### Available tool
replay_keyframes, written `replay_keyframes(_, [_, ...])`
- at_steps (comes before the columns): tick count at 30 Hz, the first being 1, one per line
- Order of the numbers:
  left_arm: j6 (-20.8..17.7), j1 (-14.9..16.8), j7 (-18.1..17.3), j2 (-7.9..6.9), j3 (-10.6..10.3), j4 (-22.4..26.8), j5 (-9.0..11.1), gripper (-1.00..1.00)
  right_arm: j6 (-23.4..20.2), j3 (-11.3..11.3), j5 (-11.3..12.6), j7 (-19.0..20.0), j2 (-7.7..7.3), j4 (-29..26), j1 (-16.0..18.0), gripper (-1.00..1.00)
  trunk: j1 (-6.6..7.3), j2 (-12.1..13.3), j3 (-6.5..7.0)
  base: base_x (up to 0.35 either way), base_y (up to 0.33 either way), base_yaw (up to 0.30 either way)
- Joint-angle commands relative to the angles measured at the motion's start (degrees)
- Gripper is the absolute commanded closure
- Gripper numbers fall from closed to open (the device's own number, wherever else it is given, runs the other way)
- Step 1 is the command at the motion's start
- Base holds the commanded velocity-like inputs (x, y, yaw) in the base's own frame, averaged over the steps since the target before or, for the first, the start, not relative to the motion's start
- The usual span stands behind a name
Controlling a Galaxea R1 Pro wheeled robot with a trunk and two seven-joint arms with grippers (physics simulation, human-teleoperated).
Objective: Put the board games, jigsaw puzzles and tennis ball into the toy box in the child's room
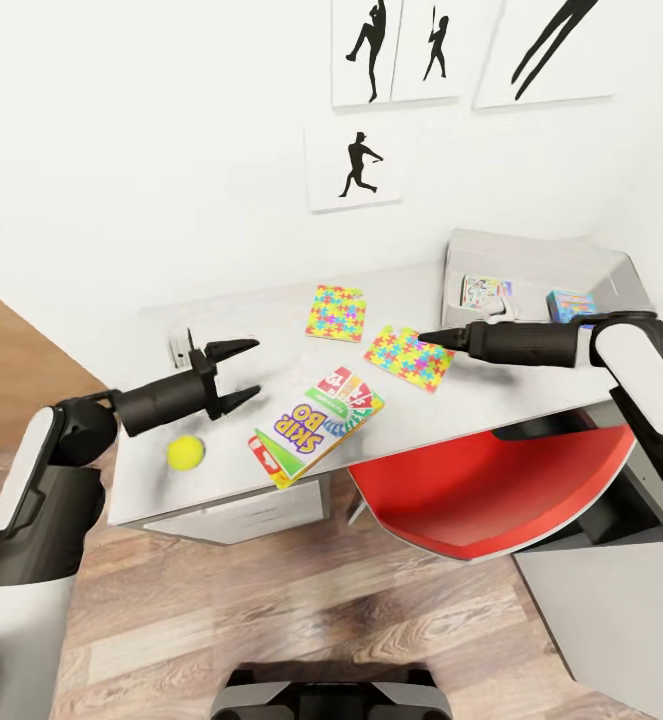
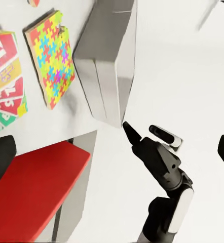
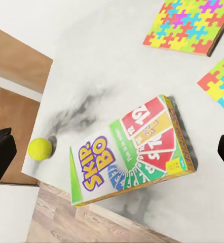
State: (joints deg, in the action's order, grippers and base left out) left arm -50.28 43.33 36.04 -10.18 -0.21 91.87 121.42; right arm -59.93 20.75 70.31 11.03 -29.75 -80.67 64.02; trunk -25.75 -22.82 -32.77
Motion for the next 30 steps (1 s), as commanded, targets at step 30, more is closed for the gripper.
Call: replay_keyframes(30, [-2.1,-13.3,-4.3,-11.62,10.6,0.1,0.7,-1.0,-0.1,5.7,-0.6,-19.3,12.65,-3.3,-2.8,-1.0,-0.03,-0.1,-0.08,0.0,0.001,0.0])
